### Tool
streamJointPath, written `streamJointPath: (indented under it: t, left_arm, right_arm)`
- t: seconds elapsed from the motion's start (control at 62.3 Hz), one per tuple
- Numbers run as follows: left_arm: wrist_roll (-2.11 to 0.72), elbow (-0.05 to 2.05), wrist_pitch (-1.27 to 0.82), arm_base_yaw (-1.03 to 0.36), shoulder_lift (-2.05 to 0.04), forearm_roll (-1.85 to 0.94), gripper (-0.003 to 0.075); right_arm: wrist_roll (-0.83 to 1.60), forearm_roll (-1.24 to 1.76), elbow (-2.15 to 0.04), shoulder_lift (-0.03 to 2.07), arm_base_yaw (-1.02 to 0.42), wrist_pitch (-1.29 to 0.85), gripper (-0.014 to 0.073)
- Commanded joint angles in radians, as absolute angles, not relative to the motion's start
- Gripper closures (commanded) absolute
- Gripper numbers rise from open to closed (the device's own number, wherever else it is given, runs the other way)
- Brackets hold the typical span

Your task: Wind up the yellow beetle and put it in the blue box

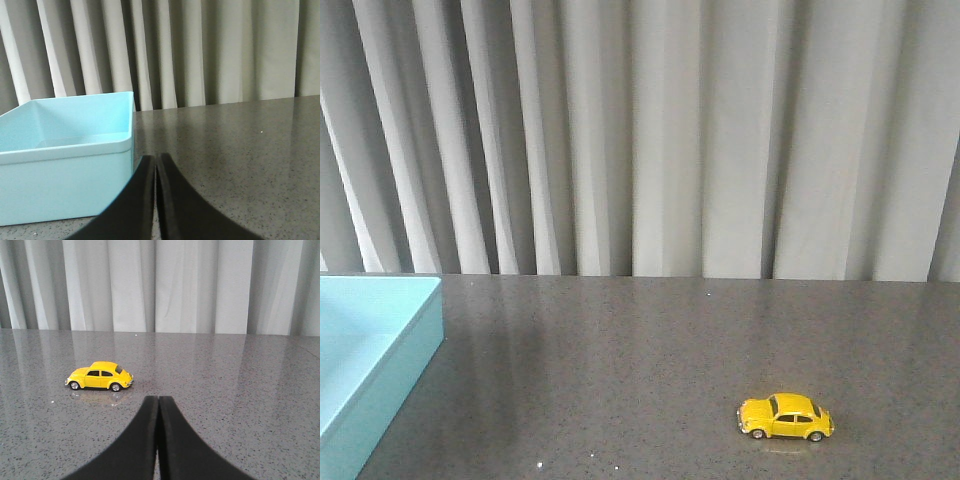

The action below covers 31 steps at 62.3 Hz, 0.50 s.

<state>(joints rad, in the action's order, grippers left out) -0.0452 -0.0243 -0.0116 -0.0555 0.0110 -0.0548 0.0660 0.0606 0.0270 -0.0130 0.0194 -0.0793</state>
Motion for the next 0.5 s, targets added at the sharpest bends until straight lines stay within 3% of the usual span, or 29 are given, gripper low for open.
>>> streamJointPath:
  t: [0.0, 0.481]
  left_arm:
    - [-0.037, -0.015, 0.066, -0.058, 0.027, -0.057, 0.0726]
    - [-0.036, 0.082, 0.092, -0.058, 0.023, -0.059, 0.0726]
  right_arm:
    - [0.069, 0.057, 0.030, -0.019, 0.028, 0.000, 0.0599]
    - [0.062, 0.064, -0.064, -0.017, 0.028, -0.031, 0.0599]
